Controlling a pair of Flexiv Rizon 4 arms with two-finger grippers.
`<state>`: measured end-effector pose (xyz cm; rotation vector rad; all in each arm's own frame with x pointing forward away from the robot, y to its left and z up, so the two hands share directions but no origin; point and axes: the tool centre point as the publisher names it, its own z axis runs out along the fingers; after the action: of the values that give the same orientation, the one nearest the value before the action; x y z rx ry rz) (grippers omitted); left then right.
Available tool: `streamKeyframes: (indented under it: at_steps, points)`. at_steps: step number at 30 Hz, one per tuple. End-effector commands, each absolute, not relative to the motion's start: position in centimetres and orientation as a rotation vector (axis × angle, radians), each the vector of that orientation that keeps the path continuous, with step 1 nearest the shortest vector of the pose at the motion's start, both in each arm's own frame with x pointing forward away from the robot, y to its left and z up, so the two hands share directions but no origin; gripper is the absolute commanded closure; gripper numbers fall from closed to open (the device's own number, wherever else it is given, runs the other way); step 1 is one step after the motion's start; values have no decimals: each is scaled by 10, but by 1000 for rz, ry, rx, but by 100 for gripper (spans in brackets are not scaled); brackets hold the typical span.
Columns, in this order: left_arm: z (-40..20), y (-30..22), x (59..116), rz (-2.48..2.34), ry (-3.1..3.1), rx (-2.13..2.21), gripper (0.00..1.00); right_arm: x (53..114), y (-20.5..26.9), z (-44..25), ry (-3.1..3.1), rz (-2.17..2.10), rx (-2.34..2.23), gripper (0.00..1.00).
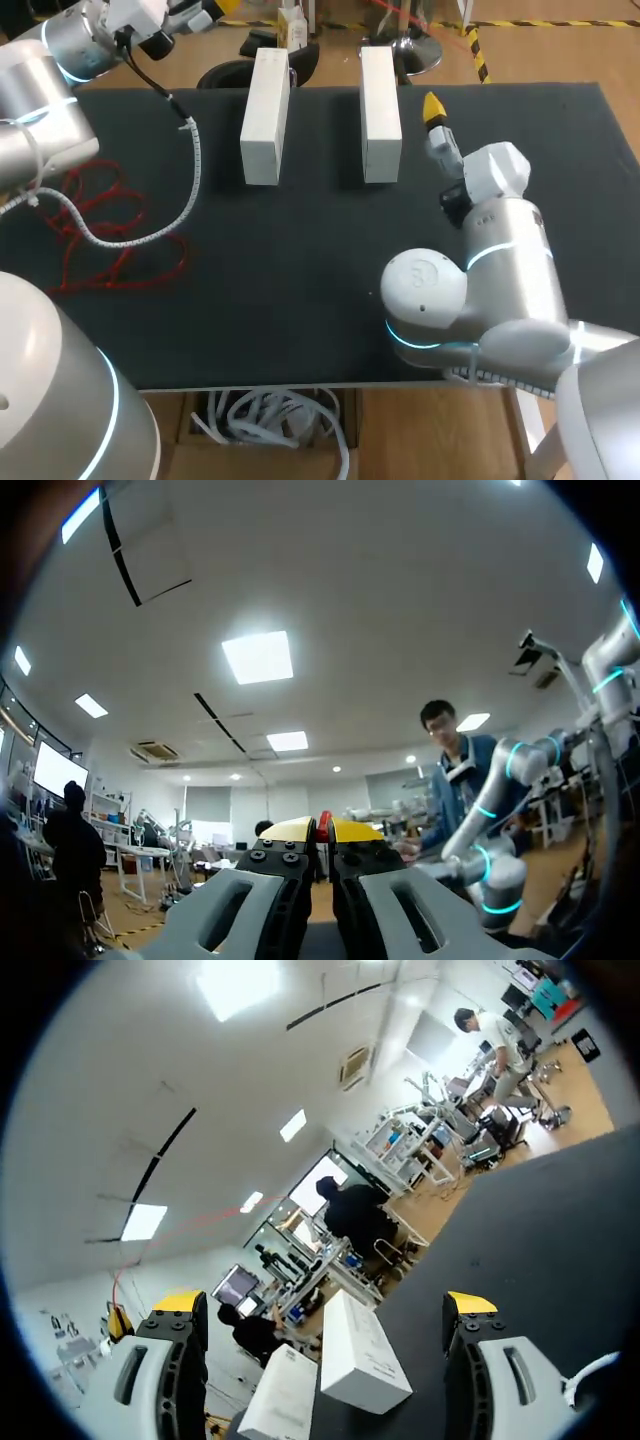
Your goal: Grab the tape and strap the tape.
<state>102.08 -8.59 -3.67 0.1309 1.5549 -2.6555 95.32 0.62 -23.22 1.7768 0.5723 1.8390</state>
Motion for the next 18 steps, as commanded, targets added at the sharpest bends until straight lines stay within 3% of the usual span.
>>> streamKeyframes:
  at_steps: [1,18]
  points:
    - [-38,-86,1021,-2657,1551,134,100,958,2,-241,-1,2125,2067,0]
    - [-38,-86,1021,-2657,1551,134,100,971,16,-202,-464,2459,2296,0]
